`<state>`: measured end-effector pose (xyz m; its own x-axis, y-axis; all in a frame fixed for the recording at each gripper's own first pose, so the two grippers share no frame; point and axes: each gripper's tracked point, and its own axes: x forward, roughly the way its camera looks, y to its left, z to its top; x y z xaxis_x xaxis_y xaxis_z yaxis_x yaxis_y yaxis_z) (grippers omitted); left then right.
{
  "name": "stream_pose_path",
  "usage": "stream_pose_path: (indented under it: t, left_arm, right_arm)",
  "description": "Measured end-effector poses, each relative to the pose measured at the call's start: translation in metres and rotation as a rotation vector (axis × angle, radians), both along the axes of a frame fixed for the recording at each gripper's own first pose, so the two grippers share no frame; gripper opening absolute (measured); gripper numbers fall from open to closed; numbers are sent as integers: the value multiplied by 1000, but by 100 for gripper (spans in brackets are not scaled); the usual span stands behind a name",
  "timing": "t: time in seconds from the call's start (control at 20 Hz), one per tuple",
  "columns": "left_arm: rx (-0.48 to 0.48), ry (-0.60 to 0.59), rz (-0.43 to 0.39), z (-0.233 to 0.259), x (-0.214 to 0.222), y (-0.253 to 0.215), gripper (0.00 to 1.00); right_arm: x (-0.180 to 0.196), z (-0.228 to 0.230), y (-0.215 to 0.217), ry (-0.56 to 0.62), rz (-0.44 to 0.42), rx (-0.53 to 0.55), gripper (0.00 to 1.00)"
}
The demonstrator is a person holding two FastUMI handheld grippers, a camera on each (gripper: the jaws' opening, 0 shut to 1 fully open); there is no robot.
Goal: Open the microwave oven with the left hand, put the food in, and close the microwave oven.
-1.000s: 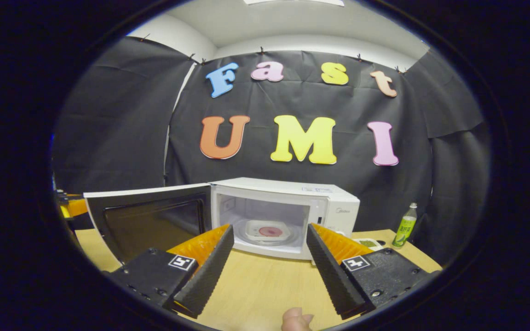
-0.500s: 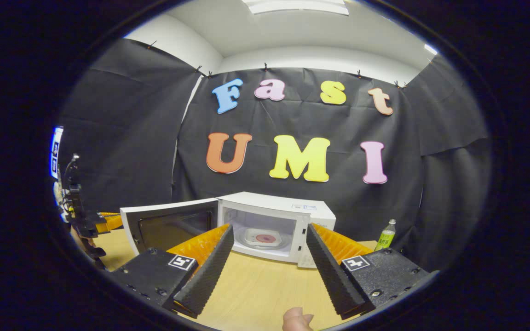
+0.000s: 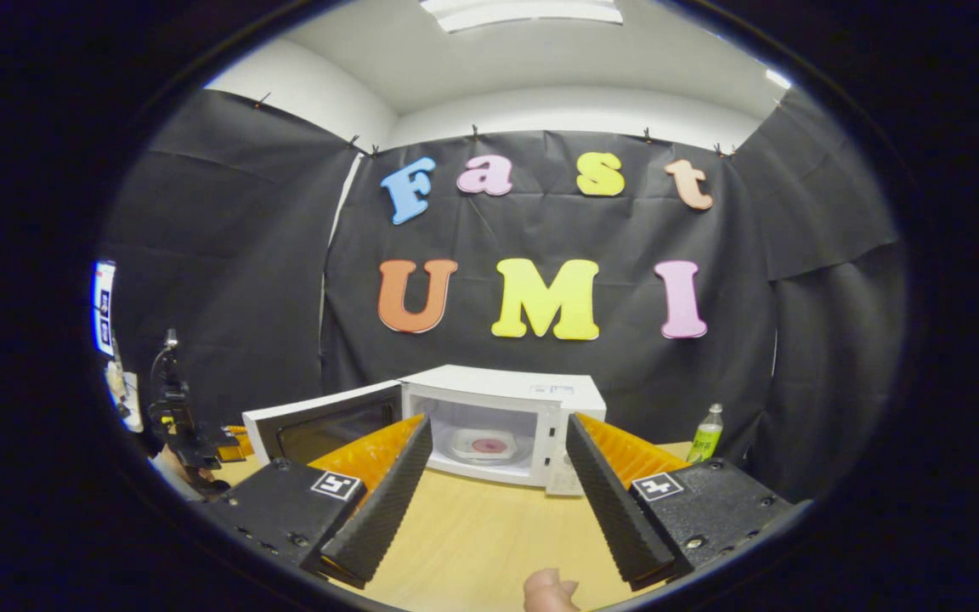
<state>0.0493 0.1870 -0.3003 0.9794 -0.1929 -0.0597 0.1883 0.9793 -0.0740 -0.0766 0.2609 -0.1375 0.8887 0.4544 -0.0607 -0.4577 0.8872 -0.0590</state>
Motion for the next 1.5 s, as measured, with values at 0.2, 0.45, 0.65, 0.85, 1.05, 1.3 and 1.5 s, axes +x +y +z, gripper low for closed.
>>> stream_pose_path:
  t: [0.2, 0.45, 0.65, 0.85, 1.05, 1.3, 1.5]
  left_arm:
    - [-12, 19, -98, -6, 6, -33, 0]
    - [91, 51, -136, -22, 16, -74, 0]
    - [120, 50, -161, -26, 26, -109, 0]
    - [119, 26, -214, -18, 30, -144, 0]
    - [105, 2, -271, -7, 36, -177, 0]
    - [41, -13, -311, 9, 61, -220, 0]
    - [-20, 1, -312, 17, 93, -248, 0]
  right_arm:
    - [5, -1, -15, 6, -23, 15, 96]
    - [12, -1, -35, 17, -55, 33, 100]
    - [15, -5, -48, 26, -66, 43, 100]
    - [20, -5, -61, 27, -83, 52, 96]
    - [22, -6, -73, 38, -94, 65, 96]
    - [20, -2, -85, 19, -100, 66, 95]
    - [23, -6, -96, 22, -97, 71, 96]
